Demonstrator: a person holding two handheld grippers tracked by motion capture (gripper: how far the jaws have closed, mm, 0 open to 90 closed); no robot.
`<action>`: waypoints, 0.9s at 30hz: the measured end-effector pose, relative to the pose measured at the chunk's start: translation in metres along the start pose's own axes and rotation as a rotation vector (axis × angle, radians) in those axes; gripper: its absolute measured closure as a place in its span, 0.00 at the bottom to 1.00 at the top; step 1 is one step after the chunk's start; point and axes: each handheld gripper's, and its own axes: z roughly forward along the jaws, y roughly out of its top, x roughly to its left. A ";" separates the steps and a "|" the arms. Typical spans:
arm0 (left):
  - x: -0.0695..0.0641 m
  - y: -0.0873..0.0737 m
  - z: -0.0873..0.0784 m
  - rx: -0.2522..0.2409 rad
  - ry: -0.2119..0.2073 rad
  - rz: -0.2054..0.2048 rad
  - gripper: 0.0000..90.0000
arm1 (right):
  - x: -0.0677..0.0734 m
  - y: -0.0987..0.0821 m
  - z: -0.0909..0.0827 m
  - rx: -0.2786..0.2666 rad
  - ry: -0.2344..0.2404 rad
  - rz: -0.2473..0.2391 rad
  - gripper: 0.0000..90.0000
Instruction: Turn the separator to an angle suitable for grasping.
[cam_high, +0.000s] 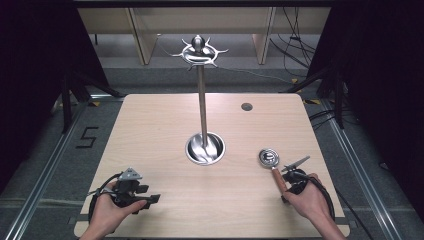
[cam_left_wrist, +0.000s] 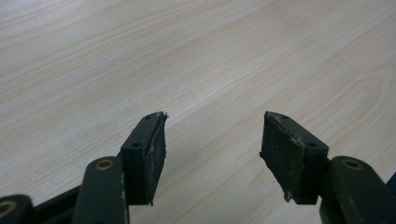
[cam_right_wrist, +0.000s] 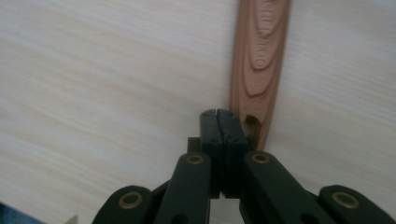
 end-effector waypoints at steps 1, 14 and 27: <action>0.000 0.000 0.000 -0.002 0.000 -0.002 0.44 | -0.004 0.001 -0.001 -0.002 -0.014 0.002 1.00; 0.000 0.000 0.001 0.005 0.009 0.002 0.44 | -0.054 0.034 -0.004 -0.034 -0.138 0.100 1.00; 0.001 0.000 0.002 0.017 -0.001 0.004 0.43 | -0.083 0.085 -0.001 -0.097 -0.184 0.171 1.00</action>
